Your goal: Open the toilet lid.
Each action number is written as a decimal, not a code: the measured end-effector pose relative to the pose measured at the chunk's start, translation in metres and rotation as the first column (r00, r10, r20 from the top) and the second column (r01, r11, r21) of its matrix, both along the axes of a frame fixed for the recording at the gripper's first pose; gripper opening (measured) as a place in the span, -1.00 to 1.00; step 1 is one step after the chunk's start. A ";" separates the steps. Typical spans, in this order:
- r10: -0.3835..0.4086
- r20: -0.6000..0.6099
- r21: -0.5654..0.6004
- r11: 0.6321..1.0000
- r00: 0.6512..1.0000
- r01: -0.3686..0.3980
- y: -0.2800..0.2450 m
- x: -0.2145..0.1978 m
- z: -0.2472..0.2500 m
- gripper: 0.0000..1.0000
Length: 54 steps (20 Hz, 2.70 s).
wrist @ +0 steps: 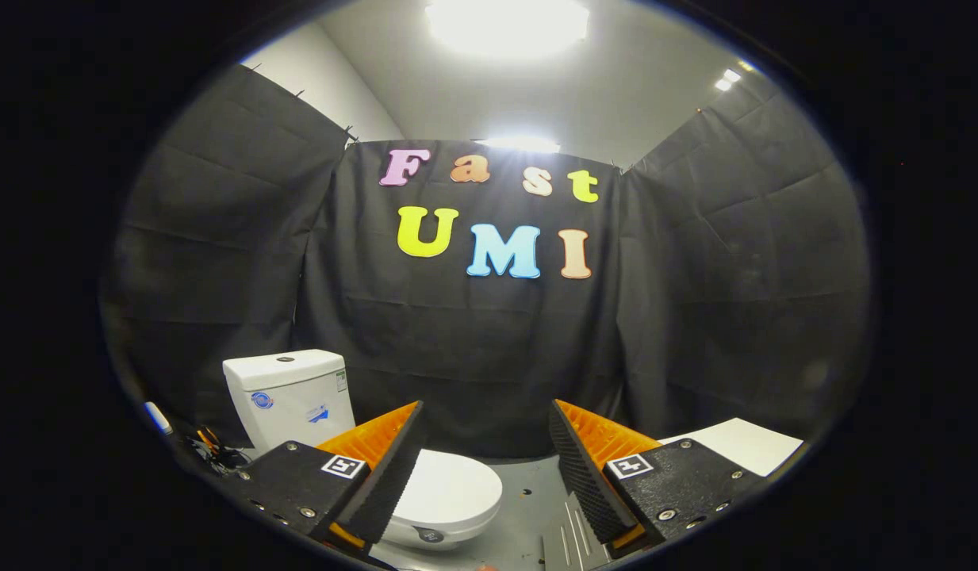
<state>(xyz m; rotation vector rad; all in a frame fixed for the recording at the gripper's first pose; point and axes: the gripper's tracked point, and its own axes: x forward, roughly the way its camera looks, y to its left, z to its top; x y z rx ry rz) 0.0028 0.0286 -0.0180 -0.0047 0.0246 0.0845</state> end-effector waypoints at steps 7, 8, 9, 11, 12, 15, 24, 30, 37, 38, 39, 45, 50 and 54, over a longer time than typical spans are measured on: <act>0.000 -0.044 0.027 1.000 0.999 0.001 0.007 0.012 -0.035 0.90; 0.002 -0.037 0.055 0.998 0.999 0.000 0.008 0.012 -0.038 0.90; 0.004 -0.039 0.089 0.996 0.999 -0.001 0.010 0.014 -0.043 0.90; 0.003 -0.073 0.128 0.992 0.997 0.006 0.011 0.019 -0.062 0.89; -0.005 -0.092 0.135 0.991 0.996 0.017 0.009 0.020 -0.071 0.89; -0.017 -0.127 0.161 0.986 0.992 0.037 0.008 0.022 -0.088 0.90; 0.065 -0.188 0.443 0.896 0.980 0.026 0.033 0.024 -0.123 0.92; 0.067 -0.232 0.531 0.845 0.970 0.069 0.032 0.024 -0.166 0.91; 0.105 -0.342 0.589 0.798 0.934 0.126 0.057 0.033 -0.222 0.91; 0.097 -0.374 0.587 0.795 0.922 0.154 0.060 0.031 -0.232 0.91; 0.090 -0.399 0.582 0.794 0.913 0.176 0.061 0.032 -0.239 0.91; 0.099 -0.459 0.636 0.730 0.883 0.249 0.050 0.019 -0.294 0.92; 0.079 -0.514 0.650 0.685 0.854 0.329 0.048 0.021 -0.333 0.92; 0.125 -0.520 0.727 0.583 0.845 0.361 0.063 0.021 -0.360 0.91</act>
